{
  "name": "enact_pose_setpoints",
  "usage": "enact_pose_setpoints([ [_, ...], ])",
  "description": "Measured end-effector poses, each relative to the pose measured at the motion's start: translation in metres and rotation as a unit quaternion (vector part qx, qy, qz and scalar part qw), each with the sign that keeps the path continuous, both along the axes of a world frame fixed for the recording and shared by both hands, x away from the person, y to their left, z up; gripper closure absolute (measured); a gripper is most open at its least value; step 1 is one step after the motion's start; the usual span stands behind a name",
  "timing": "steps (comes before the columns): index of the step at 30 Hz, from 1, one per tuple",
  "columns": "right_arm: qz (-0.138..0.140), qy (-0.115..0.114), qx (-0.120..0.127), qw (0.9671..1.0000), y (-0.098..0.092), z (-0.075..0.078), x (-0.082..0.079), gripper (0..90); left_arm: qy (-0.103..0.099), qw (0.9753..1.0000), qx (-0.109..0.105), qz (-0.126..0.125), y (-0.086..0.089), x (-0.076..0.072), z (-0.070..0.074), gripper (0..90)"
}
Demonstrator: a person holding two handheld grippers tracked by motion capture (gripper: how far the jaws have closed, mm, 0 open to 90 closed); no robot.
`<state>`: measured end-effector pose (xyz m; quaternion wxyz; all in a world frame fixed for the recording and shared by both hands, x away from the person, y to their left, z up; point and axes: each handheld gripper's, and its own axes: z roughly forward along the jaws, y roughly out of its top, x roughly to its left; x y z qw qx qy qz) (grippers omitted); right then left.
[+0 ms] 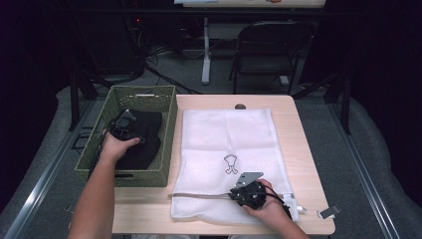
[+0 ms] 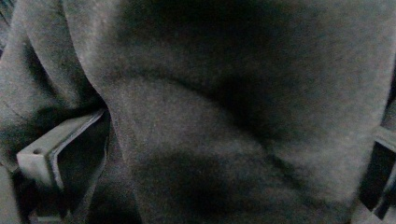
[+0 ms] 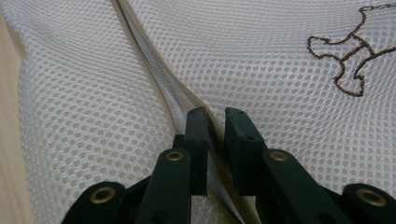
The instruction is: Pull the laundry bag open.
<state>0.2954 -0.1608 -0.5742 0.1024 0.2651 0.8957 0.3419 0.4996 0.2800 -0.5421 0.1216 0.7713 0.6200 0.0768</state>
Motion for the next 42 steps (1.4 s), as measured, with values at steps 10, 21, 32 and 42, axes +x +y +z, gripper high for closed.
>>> enact_pose_setpoints([
  [10, 0.0, 0.001, 0.0, 1.0, 0.0, 0.0, 0.0, 79.1, 0.006, 0.9999, -0.009, 0.001, 0.001, 0.0, -0.004, 0.3],
  [21, -0.001, 0.003, 0.002, 1.0, 0.0, 0.0, 0.0, 78.5, 0.009, 1.0, -0.004, 0.003, 0.0, 0.001, -0.008, 0.2],
  [32, -0.001, 0.003, 0.001, 1.0, 0.0, 0.0, 0.0, 78.1, 0.01, 0.9999, 0.001, 0.006, -0.002, 0.001, -0.01, 0.1],
  [42, -0.002, 0.004, 0.001, 1.0, 0.0, 0.0, 0.0, 78.1, 0.007, 1.0, -0.006, -0.003, -0.004, 0.0, -0.006, 13.5],
])
